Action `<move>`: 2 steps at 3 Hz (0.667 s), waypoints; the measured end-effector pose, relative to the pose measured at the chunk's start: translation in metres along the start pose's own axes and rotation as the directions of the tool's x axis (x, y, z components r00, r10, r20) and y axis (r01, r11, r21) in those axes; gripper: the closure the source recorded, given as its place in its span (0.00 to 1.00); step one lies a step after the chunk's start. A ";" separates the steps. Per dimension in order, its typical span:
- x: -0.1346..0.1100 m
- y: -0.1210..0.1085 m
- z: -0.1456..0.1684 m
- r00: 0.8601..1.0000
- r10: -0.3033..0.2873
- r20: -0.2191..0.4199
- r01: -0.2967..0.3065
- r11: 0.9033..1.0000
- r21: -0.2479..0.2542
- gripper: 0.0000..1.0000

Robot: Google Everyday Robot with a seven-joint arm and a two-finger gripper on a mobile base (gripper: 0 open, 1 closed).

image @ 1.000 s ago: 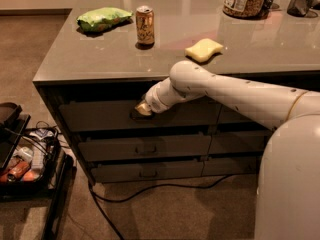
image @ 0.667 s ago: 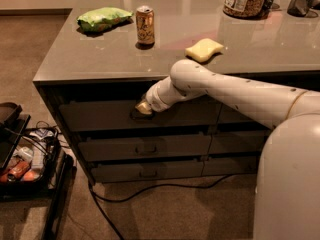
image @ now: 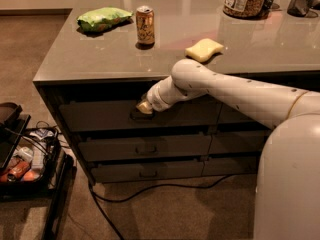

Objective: Open top drawer

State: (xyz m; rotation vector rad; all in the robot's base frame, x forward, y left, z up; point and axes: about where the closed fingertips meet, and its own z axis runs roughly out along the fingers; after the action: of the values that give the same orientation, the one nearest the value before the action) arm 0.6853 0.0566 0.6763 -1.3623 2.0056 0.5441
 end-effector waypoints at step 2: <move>0.001 -0.001 0.000 1.000 0.005 0.000 -0.005 1.000 0.003 0.81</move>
Offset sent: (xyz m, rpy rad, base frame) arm 0.0006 -0.0011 -0.0001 0.0007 0.0007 -0.0057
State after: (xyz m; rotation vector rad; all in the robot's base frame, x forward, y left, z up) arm 0.6859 0.0556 0.6762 -1.3559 2.0091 0.5429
